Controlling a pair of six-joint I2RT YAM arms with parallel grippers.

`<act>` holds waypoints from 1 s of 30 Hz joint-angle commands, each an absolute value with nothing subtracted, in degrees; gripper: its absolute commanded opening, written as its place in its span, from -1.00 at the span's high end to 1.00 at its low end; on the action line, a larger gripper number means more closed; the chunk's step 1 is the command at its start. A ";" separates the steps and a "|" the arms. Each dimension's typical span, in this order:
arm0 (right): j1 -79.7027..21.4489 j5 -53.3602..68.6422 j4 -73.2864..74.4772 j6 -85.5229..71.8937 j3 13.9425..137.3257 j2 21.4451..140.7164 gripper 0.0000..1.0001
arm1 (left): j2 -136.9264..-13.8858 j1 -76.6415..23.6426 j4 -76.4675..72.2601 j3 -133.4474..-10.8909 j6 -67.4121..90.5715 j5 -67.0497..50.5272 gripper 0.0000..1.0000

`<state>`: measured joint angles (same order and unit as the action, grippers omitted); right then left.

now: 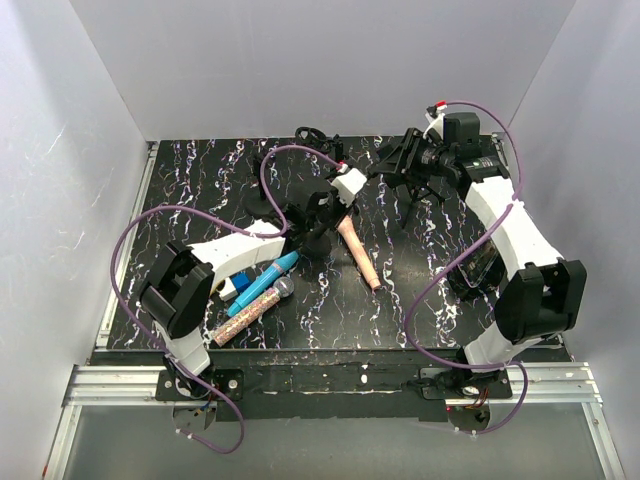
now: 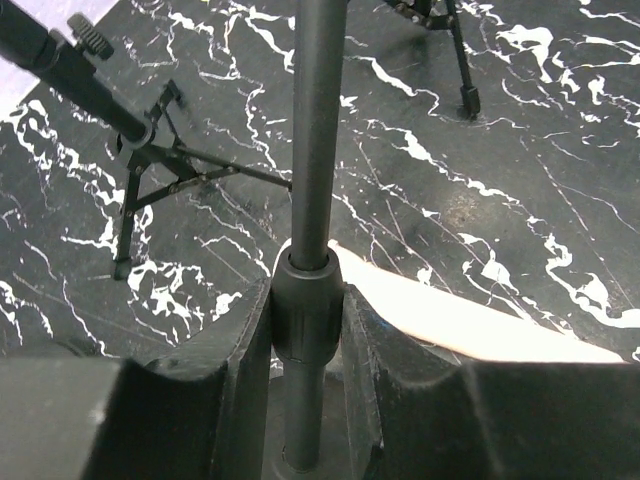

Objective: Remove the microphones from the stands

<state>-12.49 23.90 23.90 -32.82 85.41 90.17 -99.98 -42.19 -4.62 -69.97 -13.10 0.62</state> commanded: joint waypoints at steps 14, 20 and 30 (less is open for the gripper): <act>-13.45 32.95 17.49 -16.45 90.00 90.70 0.97 | -94.57 -38.59 -5.81 -72.33 -6.68 -17.27 -0.29; -13.97 37.88 18.28 -9.06 91.05 89.83 0.97 | -93.08 -30.60 3.16 -76.63 -6.15 -33.47 -0.35; -24.42 35.51 31.28 13.43 95.80 87.45 0.97 | -83.68 -23.99 10.37 -86.91 -8.18 -45.52 -0.08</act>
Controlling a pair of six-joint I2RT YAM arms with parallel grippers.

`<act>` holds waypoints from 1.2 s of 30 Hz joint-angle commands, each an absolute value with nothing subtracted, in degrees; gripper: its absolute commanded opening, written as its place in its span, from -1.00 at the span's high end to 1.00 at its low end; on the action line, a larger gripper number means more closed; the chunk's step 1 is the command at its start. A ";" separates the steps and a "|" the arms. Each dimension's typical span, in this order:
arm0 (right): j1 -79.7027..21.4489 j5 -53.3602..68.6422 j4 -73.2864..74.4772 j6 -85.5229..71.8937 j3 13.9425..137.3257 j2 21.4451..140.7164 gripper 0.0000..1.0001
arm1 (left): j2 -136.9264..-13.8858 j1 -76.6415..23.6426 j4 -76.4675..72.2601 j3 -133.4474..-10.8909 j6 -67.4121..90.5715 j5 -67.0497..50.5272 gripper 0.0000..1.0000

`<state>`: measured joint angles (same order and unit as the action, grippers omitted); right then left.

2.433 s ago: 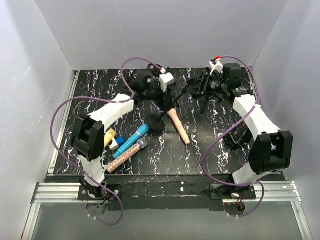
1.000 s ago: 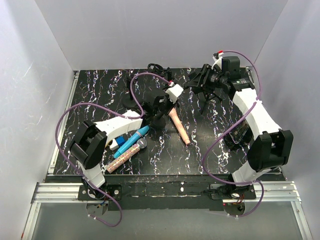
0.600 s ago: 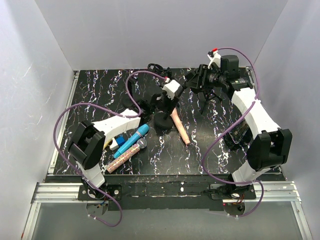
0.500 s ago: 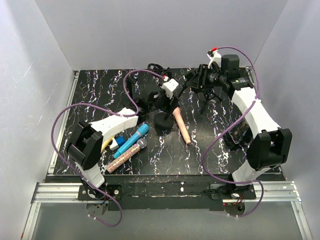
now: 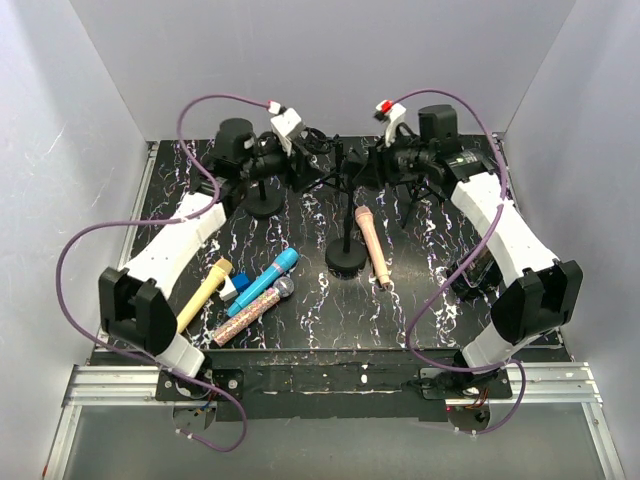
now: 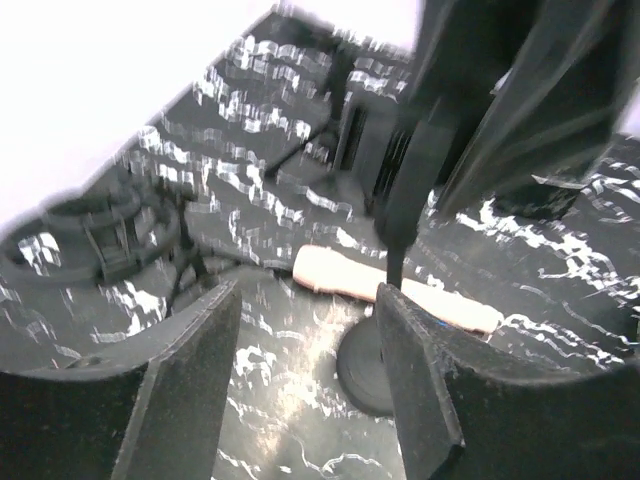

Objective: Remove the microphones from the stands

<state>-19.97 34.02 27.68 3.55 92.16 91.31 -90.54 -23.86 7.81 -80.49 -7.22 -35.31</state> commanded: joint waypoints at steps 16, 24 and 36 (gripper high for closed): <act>-30.85 30.50 34.89 20.57 93.96 86.57 0.97 | -84.81 -26.28 5.36 -83.15 1.50 -42.89 -0.01; -31.64 29.53 33.23 19.96 88.78 84.90 0.97 | -86.39 -28.47 7.38 -79.02 0.97 -39.82 0.11; -31.73 27.25 30.59 16.97 80.25 85.87 0.97 | -88.07 -32.34 9.50 -67.16 -5.10 -34.10 0.35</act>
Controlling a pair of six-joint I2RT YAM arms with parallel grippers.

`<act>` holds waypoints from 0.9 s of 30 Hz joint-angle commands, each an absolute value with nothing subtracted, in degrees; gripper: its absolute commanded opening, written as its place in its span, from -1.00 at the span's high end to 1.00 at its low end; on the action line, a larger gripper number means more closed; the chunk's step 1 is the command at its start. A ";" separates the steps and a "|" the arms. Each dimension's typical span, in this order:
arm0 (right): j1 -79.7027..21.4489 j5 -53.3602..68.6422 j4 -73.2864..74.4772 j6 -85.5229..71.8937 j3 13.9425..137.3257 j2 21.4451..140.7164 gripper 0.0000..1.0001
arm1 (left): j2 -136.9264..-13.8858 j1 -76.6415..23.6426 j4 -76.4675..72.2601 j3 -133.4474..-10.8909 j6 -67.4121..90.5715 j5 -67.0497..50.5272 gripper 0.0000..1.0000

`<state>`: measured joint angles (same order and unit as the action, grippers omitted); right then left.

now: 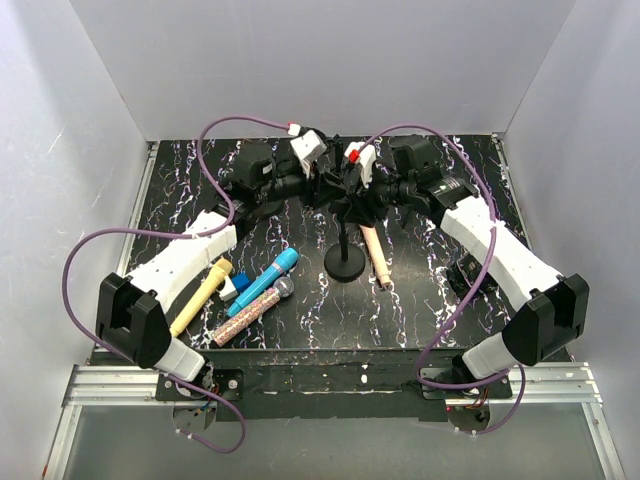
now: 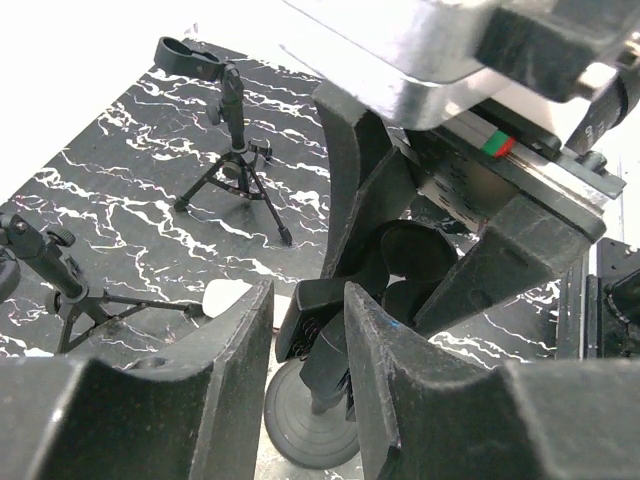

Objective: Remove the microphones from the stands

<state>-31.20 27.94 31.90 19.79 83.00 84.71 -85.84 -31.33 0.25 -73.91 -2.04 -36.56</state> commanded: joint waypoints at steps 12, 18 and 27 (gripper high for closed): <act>-31.73 25.93 27.07 16.44 72.34 86.84 0.97 | -86.66 -33.84 8.44 -63.54 -5.10 -29.53 0.15; -31.64 23.21 8.84 12.40 65.58 81.57 0.97 | -79.73 -32.70 11.06 -64.60 -3.16 -17.76 -0.64; -31.73 19.08 -6.32 9.23 73.20 88.49 0.97 | -63.47 -30.41 21.08 -59.94 -2.73 -8.18 -0.96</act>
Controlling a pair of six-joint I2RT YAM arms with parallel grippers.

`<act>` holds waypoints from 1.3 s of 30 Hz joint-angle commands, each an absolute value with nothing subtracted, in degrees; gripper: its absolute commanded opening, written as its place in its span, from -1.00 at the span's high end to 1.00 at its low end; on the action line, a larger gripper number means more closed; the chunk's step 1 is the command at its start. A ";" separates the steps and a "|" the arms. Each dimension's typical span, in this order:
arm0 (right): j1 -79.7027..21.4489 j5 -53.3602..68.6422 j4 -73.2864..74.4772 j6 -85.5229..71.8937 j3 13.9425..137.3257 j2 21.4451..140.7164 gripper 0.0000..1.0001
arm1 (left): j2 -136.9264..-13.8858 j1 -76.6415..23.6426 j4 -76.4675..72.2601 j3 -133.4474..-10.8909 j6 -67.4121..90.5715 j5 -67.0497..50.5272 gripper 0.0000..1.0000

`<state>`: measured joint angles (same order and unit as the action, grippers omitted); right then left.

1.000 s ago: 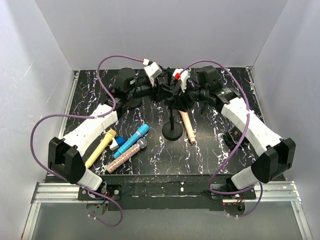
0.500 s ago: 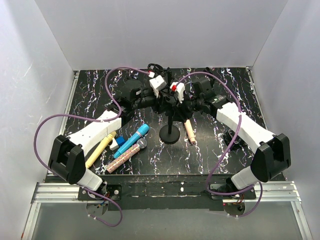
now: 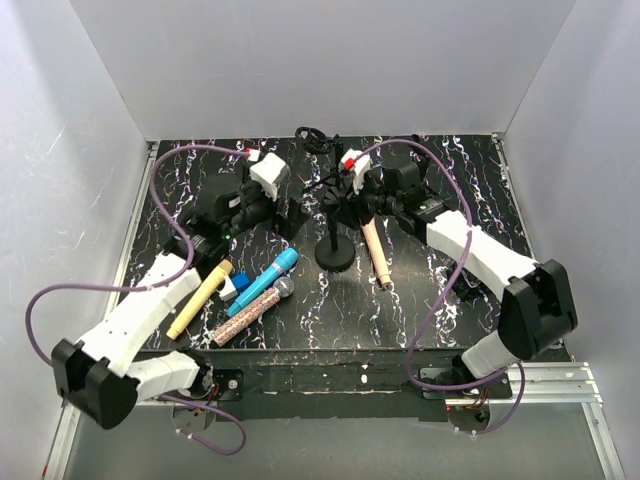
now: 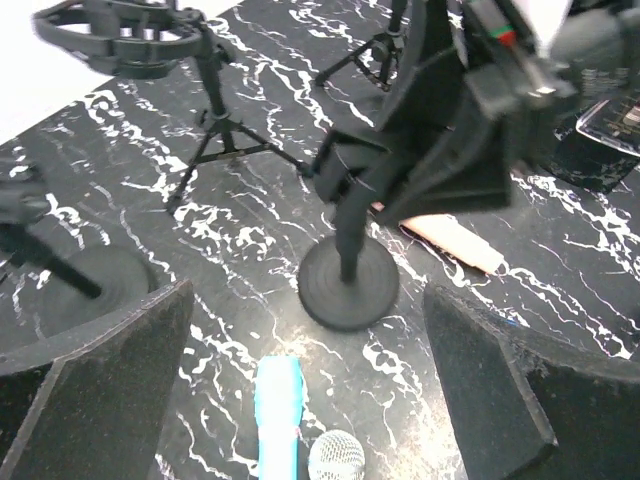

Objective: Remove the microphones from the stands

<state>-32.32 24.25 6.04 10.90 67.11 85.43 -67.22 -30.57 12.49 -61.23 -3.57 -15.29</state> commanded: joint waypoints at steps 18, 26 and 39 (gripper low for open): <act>-30.85 16.96 6.70 2.80 89.36 98.62 -0.23 | -65.04 -29.09 19.60 -59.68 -7.03 -7.29 -0.96; -24.18 20.38 34.18 2.92 96.24 88.69 -0.68 | -62.76 -24.18 25.57 -61.35 -13.27 -8.53 -0.96; -21.80 -12.29 60.89 -3.61 131.71 95.35 -0.75 | -72.76 -15.40 35.50 -79.87 -26.09 -7.91 -0.96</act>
